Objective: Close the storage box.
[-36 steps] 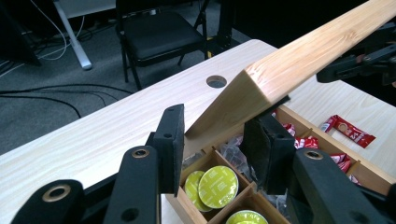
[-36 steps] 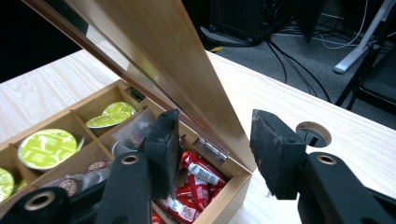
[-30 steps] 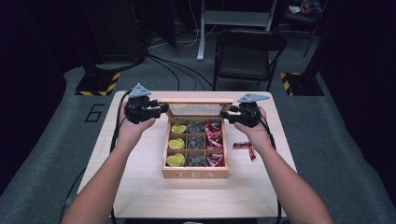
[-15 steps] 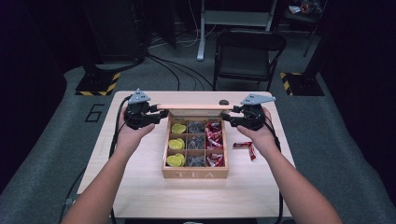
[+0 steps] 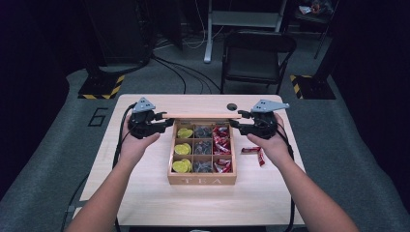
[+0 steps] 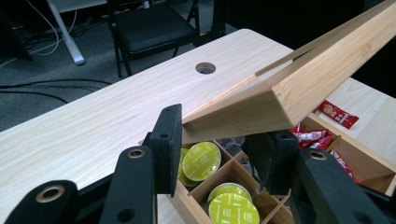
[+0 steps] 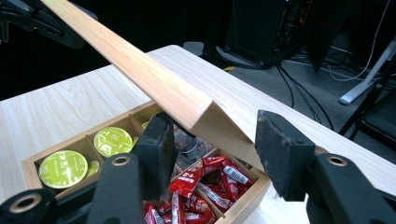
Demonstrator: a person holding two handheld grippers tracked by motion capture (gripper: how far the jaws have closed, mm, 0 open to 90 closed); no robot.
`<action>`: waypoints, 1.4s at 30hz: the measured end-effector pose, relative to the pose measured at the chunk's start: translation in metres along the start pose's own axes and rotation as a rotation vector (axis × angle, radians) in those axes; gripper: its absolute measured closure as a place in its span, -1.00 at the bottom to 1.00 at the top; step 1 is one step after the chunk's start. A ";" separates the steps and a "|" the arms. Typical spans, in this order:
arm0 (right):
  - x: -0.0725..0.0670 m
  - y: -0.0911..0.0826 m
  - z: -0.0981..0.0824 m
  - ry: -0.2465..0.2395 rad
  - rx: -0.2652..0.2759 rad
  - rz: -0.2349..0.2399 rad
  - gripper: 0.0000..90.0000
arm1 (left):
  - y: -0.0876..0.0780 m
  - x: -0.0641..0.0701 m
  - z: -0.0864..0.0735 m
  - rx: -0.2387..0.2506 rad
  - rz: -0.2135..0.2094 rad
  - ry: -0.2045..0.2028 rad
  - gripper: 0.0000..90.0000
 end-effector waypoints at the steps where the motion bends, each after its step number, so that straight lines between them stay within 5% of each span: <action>1: 0.000 -0.001 0.000 -0.007 0.000 -0.003 0.07 | 0.000 0.000 0.000 0.002 0.002 0.002 0.28; 16: -0.005 -0.007 -0.008 -0.049 -0.004 -0.014 0.24 | -0.003 0.006 -0.008 -0.008 -0.004 0.018 0.27; 32: -0.021 -0.015 -0.042 -0.077 0.001 -0.045 0.22 | -0.008 0.026 -0.037 -0.028 -0.020 0.052 0.23; 42: -0.026 -0.016 -0.059 -0.095 0.017 -0.057 0.21 | -0.008 0.033 -0.051 -0.020 -0.028 0.029 0.22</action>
Point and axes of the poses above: each handheld gripper's, and its own axes: y roughly forward along the jaws, z roughly out of its top, x roughly to its right, the point moved 6 cm from there along y, roughly forward along the jaws, and after that the axes turned 10 degrees about y, right-handed, at the moved point
